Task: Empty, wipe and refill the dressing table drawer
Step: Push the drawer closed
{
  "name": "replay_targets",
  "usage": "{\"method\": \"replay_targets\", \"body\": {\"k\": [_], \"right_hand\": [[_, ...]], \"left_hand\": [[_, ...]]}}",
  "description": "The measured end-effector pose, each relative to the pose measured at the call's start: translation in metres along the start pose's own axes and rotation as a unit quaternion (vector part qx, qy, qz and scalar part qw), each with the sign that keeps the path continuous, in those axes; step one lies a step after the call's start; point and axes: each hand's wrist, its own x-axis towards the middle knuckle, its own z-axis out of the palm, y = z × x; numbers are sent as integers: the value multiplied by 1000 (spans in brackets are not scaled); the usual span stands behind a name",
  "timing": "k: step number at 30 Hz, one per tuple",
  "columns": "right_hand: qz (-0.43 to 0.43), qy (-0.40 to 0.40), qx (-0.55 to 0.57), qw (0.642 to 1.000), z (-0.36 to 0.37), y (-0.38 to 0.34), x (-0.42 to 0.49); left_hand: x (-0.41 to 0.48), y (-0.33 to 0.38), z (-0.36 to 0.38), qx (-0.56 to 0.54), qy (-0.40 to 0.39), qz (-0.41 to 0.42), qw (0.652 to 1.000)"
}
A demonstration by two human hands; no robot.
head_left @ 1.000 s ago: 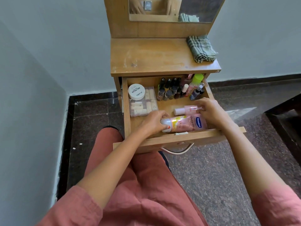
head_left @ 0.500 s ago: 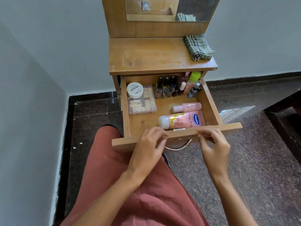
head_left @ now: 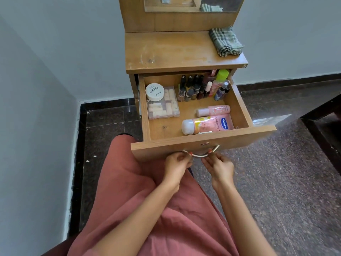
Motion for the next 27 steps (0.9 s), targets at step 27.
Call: {"method": "replay_targets", "body": {"k": [27], "right_hand": [[29,-15,77,997,48,-19,38]], "left_hand": [[56,37,6,-226,56,-36,972]]}}
